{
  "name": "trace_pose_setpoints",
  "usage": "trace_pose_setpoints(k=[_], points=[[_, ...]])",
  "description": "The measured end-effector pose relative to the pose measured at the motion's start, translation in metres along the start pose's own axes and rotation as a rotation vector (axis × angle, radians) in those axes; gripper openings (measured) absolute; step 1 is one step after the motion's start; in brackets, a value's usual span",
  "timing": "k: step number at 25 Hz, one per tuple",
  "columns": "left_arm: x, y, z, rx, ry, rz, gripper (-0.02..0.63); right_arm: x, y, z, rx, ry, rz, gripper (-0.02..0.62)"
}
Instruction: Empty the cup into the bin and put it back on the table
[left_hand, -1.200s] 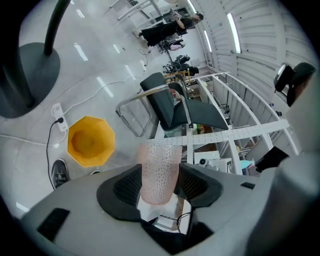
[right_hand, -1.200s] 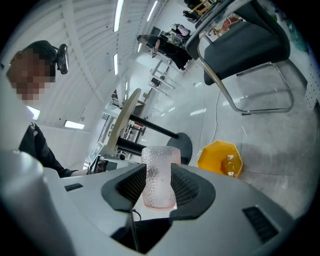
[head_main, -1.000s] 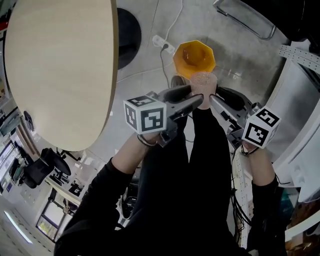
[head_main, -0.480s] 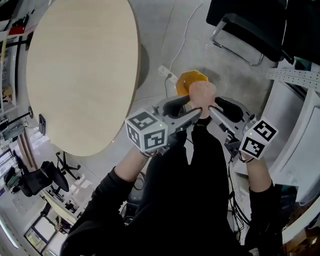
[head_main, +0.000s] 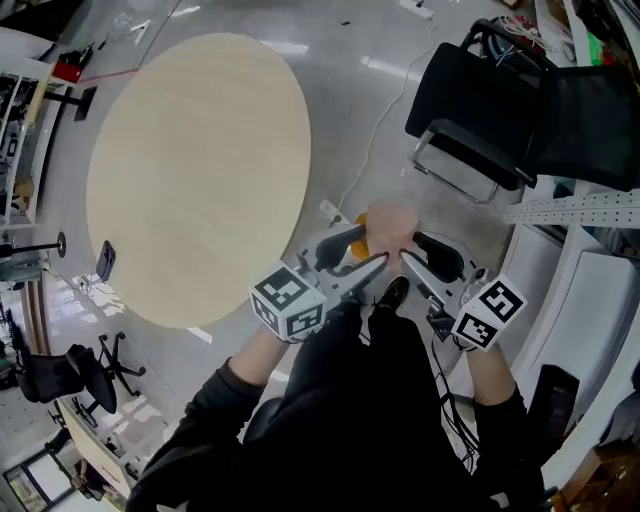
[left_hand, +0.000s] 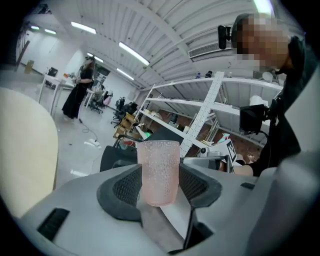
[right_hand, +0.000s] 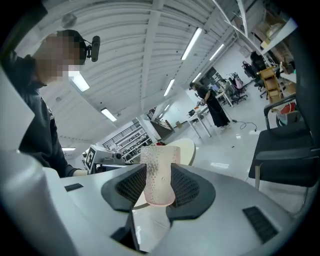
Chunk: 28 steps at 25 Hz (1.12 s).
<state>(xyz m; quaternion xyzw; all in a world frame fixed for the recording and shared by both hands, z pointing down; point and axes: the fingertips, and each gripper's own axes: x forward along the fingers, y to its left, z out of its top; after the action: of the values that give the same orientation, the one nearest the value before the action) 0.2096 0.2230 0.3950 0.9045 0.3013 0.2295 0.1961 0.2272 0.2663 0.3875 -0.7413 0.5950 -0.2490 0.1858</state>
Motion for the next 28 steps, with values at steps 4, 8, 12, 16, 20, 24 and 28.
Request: trace_pose_setpoints(k=[4, 8, 12, 16, 20, 24, 28], points=[[-0.018, -0.024, 0.03, 0.092, -0.046, 0.019, 0.239, -0.006, 0.029, 0.027, -0.051, -0.028, 0.016, 0.16], [-0.035, -0.04, 0.045, 0.121, -0.095, 0.016, 0.239, -0.01, 0.054, 0.042, -0.111, -0.039, 0.024, 0.16], [-0.051, -0.05, 0.057, 0.142, -0.151, -0.006, 0.239, -0.01, 0.075, 0.053, -0.16, -0.044, 0.013, 0.16], [-0.068, -0.055, 0.07, 0.246, -0.204, -0.018, 0.239, -0.004, 0.095, 0.062, -0.239, -0.057, 0.002, 0.16], [-0.102, -0.058, 0.08, 0.326, -0.245, -0.004, 0.24, 0.012, 0.125, 0.063, -0.311, -0.053, 0.017, 0.16], [-0.132, -0.05, 0.075, 0.337, -0.268, 0.048, 0.241, 0.033, 0.146, 0.054, -0.348, -0.024, 0.064, 0.16], [-0.163, -0.036, 0.062, 0.328, -0.282, 0.158, 0.24, 0.061, 0.163, 0.037, -0.343, 0.028, 0.17, 0.16]])
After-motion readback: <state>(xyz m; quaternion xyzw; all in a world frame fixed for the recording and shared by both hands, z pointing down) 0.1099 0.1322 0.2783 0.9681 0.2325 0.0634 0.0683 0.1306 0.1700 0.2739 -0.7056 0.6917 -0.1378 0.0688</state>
